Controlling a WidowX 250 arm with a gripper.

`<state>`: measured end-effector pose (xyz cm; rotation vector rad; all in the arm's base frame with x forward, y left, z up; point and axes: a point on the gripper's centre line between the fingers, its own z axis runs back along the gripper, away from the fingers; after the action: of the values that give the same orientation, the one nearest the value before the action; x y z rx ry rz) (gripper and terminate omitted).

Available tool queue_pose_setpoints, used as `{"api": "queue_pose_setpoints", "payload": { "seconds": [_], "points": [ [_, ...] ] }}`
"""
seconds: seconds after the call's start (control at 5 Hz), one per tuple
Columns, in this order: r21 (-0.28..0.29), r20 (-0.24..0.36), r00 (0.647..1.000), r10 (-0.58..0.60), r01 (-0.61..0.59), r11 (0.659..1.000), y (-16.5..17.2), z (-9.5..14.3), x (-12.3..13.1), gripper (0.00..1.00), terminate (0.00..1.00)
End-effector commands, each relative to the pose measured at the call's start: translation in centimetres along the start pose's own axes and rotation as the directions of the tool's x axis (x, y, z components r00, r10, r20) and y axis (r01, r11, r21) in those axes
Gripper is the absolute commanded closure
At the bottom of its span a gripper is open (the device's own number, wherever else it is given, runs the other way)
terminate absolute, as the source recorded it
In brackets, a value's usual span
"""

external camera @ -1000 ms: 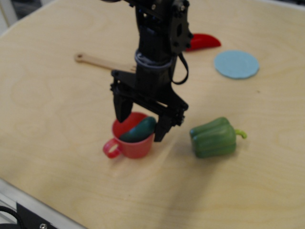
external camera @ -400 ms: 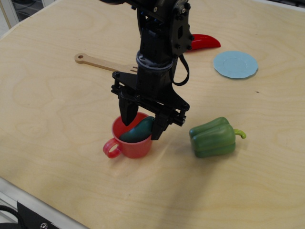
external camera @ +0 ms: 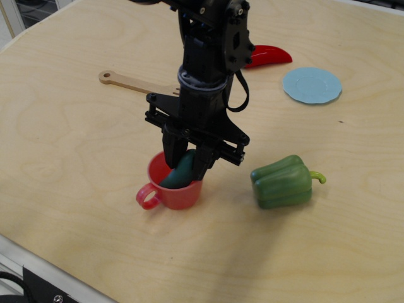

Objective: Take cucumber out of cup

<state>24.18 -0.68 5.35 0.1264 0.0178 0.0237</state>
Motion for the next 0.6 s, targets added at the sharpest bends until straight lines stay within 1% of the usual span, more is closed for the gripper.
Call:
{"api": "queue_pose_setpoints", "payload": {
  "seconds": [0.0, 0.2, 0.4],
  "points": [
    [-0.017, 0.085, 0.994, 0.075, -0.073, 0.997, 1.7, 3.3, 0.1, 1.00, 0.00],
    [-0.027, 0.112, 0.989, 0.098, -0.095, 0.995, 2.3, 4.8, 0.7, 1.00, 0.00],
    [-0.041, 0.162, 0.981, 0.111, -0.105, 0.994, 2.6, 6.7, 1.9, 1.00, 0.00]
  ]
}}
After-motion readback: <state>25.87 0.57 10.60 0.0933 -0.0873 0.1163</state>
